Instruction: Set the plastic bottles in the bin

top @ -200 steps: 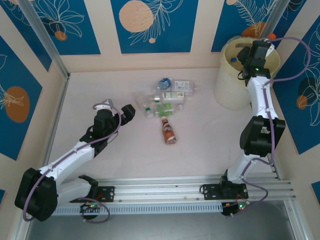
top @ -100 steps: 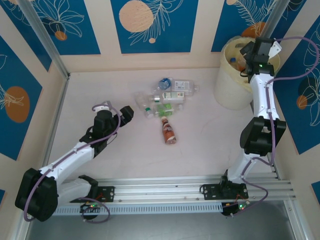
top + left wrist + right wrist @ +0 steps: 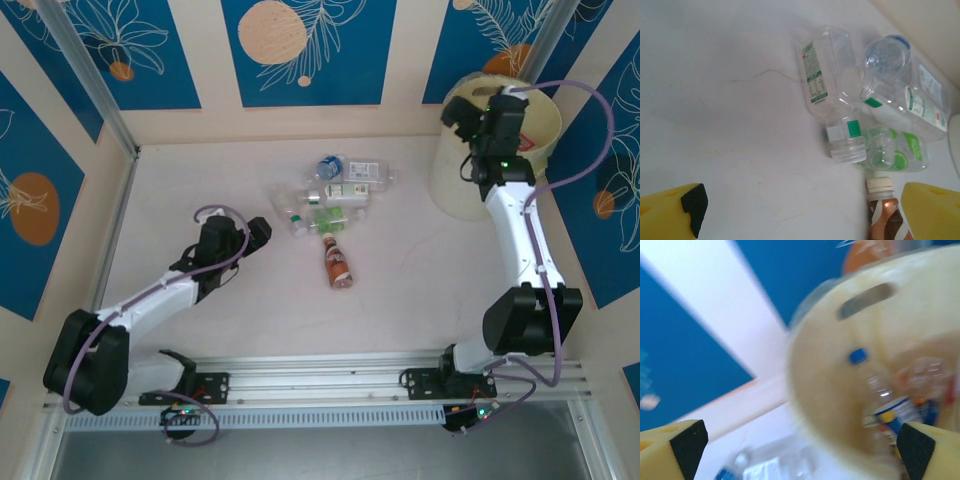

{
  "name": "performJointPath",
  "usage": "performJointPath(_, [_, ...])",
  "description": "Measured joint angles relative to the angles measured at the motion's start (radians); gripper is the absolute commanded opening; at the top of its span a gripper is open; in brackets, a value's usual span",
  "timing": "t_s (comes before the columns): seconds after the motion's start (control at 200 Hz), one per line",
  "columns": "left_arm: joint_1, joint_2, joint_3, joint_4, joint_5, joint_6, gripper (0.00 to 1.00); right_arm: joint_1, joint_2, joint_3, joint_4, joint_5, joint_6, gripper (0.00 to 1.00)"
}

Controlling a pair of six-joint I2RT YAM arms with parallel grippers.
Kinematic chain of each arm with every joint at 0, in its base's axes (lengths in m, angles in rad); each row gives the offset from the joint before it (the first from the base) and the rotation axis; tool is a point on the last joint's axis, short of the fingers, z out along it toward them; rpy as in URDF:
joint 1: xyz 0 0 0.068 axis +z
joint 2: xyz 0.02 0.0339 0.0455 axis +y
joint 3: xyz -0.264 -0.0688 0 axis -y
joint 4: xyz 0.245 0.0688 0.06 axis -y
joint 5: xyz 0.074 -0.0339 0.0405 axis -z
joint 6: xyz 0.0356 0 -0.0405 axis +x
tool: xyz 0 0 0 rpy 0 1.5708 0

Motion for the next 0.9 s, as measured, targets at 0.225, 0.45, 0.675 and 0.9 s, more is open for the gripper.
performJointPath(0.225, [0.0,0.082,0.061,-0.018,0.06,-0.034,1.0,0.171,0.06,-0.056,-0.013,-0.116,-0.095,1.0])
performJointPath(0.45, [0.001,0.085,0.061,-0.039,0.068,-0.045,1.0,0.217,0.307,0.01,-0.106,-0.309,-0.307,0.99])
performJointPath(0.675, [0.006,0.056,0.054,-0.061,0.064,-0.046,1.0,0.274,0.445,0.121,-0.32,-0.423,-0.479,1.0])
performJointPath(0.9, [0.018,0.039,0.034,-0.073,0.04,-0.046,1.0,0.486,0.443,0.06,-0.548,-0.289,-0.439,1.0])
